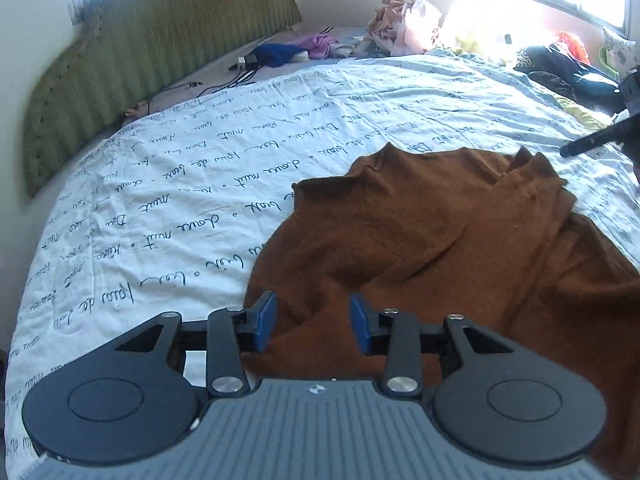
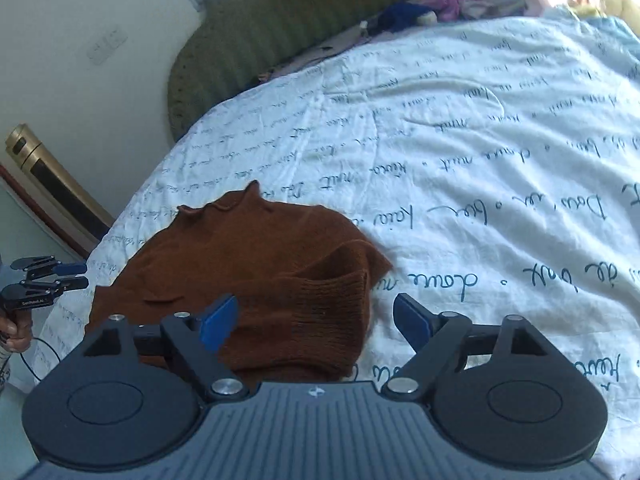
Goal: Fold small clothes
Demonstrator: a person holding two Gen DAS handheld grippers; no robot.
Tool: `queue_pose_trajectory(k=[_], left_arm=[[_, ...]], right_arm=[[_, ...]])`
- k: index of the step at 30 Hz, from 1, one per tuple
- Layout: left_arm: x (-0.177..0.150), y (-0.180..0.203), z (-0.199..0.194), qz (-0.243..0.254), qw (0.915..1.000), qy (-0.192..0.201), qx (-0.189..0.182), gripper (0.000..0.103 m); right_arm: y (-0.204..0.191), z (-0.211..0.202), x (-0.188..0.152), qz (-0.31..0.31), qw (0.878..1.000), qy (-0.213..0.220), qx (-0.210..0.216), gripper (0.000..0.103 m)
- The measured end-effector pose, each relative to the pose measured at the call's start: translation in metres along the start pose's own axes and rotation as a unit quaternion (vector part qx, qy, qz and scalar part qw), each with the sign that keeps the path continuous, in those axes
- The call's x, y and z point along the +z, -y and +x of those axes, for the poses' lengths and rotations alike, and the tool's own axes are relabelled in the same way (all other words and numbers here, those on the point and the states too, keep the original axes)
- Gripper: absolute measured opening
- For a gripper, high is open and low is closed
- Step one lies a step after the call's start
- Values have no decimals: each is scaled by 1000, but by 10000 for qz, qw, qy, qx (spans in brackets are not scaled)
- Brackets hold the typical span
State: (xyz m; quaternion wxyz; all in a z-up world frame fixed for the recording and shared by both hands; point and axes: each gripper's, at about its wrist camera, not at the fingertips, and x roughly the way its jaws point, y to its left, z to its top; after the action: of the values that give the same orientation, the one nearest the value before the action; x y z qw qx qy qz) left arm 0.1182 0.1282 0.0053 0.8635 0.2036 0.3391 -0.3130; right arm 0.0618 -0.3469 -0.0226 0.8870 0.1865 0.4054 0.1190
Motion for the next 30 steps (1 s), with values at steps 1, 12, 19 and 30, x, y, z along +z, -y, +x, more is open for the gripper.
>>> queue_pose_trajectory(k=[1,12,19,30], left_arm=[[-12,9,-9,177,9998,61,22,41],[-67,66,15,1122,9934,-95,223,35],[-69,58,12,658,9977,-147,30,8],[-90,54,4,35,9988,-486,66,6]], right_arm=[[-7,-5,-3,-127,9999,78,28,86],[-79,42,-1,-516,9948,-115,873,86],[-219,164,18,-1634,9549,-1149,2196,85],[-282,244,-16,-2834,9469,-1134,1011,67]])
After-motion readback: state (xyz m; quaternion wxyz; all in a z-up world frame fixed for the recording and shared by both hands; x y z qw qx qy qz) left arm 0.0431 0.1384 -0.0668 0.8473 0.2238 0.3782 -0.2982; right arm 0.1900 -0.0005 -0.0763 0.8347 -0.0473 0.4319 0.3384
